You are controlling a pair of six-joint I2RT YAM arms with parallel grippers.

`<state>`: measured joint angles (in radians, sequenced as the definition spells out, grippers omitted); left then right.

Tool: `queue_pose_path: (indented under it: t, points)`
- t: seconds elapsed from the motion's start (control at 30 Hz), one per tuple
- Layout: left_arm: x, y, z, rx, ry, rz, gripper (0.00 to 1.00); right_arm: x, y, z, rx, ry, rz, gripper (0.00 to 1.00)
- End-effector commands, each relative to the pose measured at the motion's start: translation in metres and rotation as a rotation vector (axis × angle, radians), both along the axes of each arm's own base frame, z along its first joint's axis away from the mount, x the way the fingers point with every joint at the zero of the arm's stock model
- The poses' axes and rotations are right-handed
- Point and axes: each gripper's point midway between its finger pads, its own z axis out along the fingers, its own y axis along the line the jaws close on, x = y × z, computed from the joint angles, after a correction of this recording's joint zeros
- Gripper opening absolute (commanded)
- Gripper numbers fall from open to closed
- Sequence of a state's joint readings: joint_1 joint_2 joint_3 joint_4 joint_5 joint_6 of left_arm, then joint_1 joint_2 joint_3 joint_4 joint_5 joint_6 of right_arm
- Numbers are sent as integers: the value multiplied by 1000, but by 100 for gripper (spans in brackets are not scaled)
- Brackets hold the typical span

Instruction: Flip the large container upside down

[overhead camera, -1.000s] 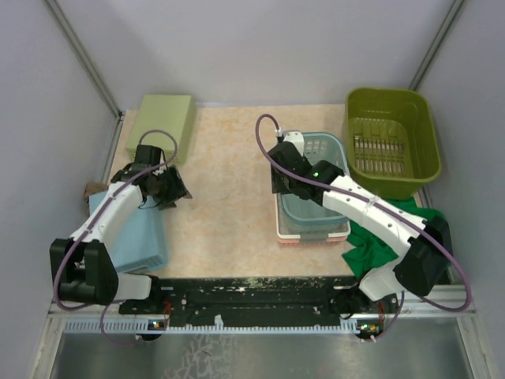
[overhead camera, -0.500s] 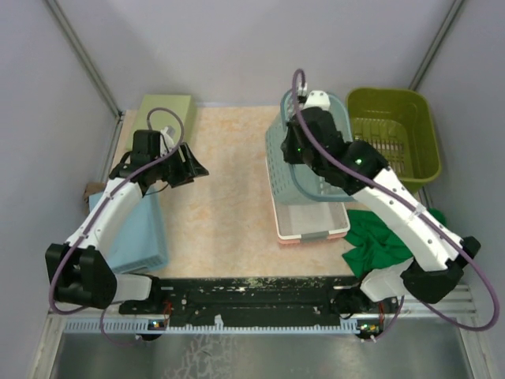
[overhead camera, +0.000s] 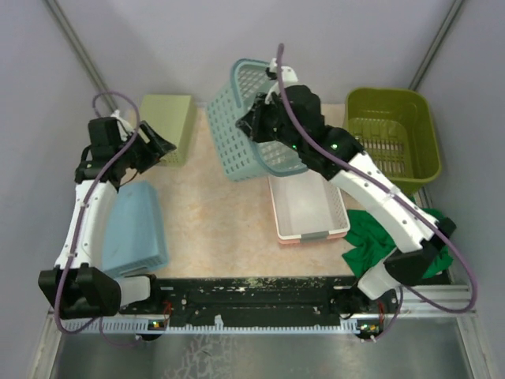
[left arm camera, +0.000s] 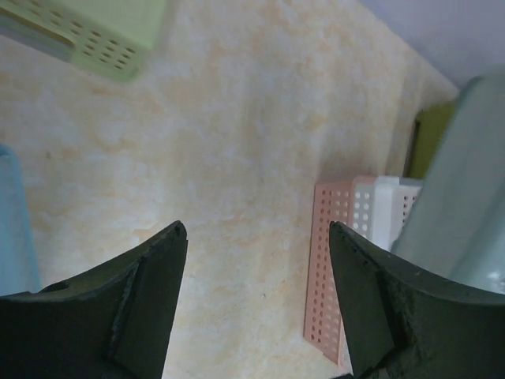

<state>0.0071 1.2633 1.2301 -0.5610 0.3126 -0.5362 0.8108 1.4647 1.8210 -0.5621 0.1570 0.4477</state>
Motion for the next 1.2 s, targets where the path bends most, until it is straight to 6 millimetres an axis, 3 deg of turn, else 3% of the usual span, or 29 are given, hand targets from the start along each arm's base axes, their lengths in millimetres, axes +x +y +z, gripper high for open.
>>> queue_pose_path:
  t: [0.0,0.1,0.13,0.23,0.37,0.43,0.63,0.67,0.77,0.8,0.87,0.93,1.07,1.17]
  points:
    - [-16,37,23,-30,-46,113,79,-6,74,3,186,33,257,0]
    - [-21,45,34,-18,-57,118,84,-9,113,-34,230,160,390,0]
    - [-21,46,37,-16,-59,123,90,-8,123,-46,242,199,410,0]
    - [-22,48,37,-7,-64,128,94,-9,147,-70,300,292,482,0]
    - [-21,42,32,-19,-66,92,95,-8,167,-100,370,380,553,0]
    - [-21,38,28,-27,-65,67,96,-3,169,-121,393,432,547,0]
    - [-23,13,12,-89,-49,-109,96,18,141,-170,514,566,473,0]
    - [-24,13,8,-90,-36,-113,96,22,135,-176,511,570,443,4]
    - [-25,13,-4,-82,-7,-119,96,30,117,-194,426,572,338,31]
    - [-25,13,-7,-79,5,-124,96,30,112,-197,374,564,316,47]
    - [-28,11,-9,-62,16,-153,97,28,99,-197,279,551,279,68]
    - [-31,14,-12,-23,29,-147,97,25,81,-196,194,537,215,80]
    - [-37,18,-23,-4,64,-112,96,26,49,-174,93,403,128,85]
    - [-49,24,-34,-21,133,-23,93,19,44,-161,2,305,170,85]
